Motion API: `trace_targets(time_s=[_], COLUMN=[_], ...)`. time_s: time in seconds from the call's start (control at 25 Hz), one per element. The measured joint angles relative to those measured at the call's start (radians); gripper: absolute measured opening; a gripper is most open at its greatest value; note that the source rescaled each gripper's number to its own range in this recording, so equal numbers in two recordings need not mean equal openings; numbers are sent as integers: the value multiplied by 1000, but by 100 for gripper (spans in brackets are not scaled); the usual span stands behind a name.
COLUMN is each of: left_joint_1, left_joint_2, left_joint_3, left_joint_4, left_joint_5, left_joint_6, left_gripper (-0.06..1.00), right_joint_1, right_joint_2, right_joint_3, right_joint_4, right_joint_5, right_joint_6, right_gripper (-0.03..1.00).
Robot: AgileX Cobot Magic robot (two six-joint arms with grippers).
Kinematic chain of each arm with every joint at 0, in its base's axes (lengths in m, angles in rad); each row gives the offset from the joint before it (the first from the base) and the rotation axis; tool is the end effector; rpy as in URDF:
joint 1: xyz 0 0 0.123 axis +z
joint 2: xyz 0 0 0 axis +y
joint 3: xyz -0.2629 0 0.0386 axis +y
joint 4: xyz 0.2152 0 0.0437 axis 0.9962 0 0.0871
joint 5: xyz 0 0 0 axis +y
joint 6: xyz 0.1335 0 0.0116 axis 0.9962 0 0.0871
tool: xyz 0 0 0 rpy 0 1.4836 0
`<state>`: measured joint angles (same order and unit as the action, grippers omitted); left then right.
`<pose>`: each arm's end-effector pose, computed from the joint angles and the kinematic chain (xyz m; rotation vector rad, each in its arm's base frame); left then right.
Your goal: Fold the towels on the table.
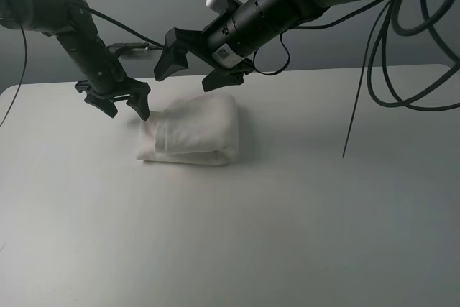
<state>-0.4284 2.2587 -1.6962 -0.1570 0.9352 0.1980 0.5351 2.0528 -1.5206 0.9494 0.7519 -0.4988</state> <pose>0.3787 -0.1915 0.0927 0.8021 2.8800 -0.2265 0.3311 0.2828 0.1763 -0.5639 2.5538 1.0629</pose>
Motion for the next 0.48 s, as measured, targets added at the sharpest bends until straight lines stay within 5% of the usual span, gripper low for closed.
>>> trace_targets(time_s=[0.2, 0.48], left_joint_1=[0, 0], left_joint_2=[-86, -237], left_joint_3=[-1, -1], left_joint_4=[67, 148], left_joint_5=[13, 125], left_joint_6=[11, 11], left_gripper=[100, 100], right_joint_1=[0, 2], right_joint_2=[-114, -309], right_joint_3=[0, -2], right_joint_4=[-182, -631], right_joint_5=[55, 116], right_joint_6=[-2, 183], right_gripper=[100, 100])
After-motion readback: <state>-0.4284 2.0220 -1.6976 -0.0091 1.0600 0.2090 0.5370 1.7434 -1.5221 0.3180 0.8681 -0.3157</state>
